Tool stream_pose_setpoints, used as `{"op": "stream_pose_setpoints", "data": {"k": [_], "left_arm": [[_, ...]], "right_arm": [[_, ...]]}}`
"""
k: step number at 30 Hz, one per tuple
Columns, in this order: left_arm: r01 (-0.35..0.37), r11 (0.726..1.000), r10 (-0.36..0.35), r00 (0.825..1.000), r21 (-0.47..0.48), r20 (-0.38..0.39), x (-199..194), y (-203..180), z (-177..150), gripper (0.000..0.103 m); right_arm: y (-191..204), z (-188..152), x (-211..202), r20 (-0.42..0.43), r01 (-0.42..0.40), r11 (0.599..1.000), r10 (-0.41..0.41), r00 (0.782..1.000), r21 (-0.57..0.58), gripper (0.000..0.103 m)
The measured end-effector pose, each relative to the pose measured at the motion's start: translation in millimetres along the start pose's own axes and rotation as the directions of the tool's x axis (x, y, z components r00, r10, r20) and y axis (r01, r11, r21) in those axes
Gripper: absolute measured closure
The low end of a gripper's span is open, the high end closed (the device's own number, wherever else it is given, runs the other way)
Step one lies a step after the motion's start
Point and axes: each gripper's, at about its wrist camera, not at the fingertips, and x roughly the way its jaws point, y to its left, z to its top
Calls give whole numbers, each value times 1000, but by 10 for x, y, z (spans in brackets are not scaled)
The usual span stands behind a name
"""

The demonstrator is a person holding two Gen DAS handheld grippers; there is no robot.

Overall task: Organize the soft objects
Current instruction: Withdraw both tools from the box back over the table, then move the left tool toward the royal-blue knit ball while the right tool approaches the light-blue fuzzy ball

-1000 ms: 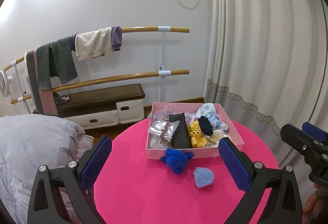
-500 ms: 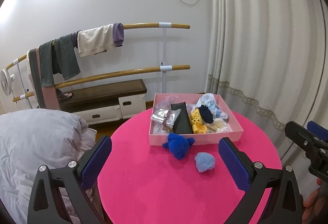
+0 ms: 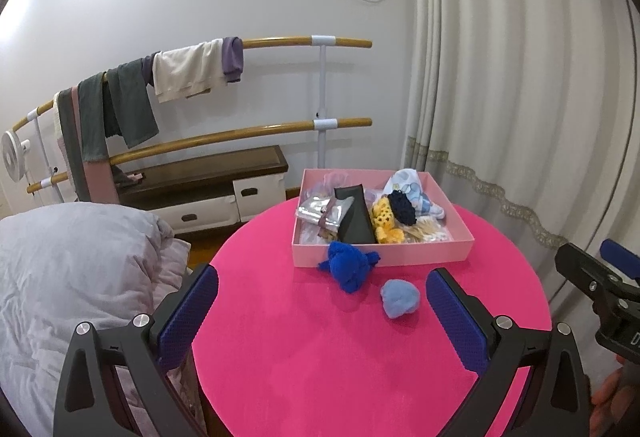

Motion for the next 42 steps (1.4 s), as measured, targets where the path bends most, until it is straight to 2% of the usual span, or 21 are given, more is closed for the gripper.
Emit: {"op": "stream_pose_setpoints", "data": {"k": [26, 34, 42], "left_arm": [[-3, 1000, 2, 1000, -14, -24, 31, 65, -44, 0], [-10, 1000, 9, 998, -28, -65, 264, 156, -52, 0], [-19, 999, 13, 991, -43, -133, 703, 252, -100, 0]], "right_arm": [[61, -37, 79, -27, -20, 1000, 20, 999, -18, 0], [87, -83, 318, -75, -28, 999, 26, 997, -27, 0], [133, -219, 773, -168, -44, 998, 36, 985, -41, 0]]}}
